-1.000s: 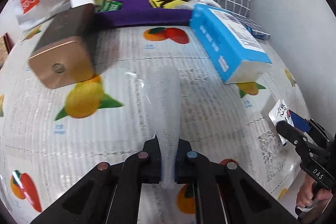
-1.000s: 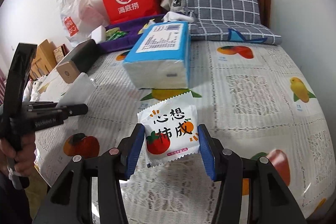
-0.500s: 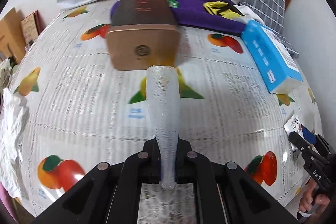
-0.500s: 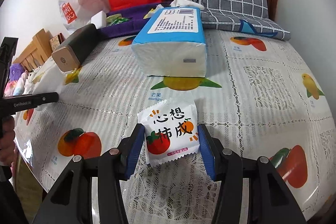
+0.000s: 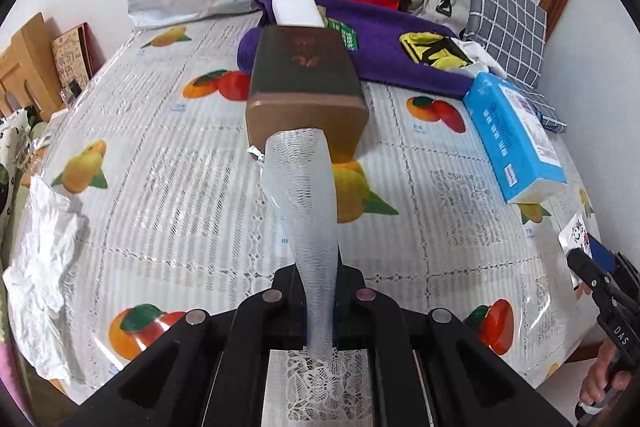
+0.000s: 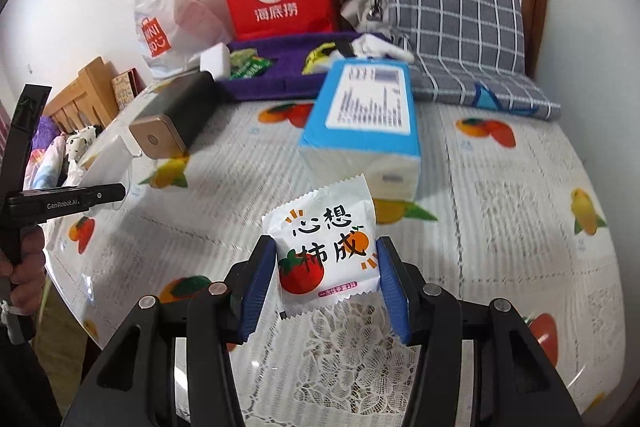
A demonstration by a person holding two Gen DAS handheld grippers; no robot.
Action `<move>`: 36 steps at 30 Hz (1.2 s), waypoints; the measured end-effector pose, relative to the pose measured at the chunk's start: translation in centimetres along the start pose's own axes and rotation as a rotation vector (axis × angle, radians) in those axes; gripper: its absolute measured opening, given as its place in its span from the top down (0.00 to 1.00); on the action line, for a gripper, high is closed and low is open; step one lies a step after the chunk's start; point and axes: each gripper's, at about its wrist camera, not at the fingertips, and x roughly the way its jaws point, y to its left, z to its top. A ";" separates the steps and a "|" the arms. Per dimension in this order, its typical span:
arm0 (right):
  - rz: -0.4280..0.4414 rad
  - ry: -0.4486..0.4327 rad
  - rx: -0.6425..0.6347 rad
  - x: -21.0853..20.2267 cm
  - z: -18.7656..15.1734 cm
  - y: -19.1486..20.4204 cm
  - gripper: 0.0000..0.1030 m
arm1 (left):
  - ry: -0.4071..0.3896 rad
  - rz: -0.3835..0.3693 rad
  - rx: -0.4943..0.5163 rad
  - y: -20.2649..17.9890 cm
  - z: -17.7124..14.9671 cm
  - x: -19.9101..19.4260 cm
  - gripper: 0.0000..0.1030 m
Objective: Organize soft objects
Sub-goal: 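Carry the mesh bag with the left tool while the right tool carries the packet to the towel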
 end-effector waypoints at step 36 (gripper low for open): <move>0.017 -0.120 0.042 -0.5 13.9 -0.8 0.50 | -0.129 -0.004 -0.017 -0.5 11.6 -4.0 0.93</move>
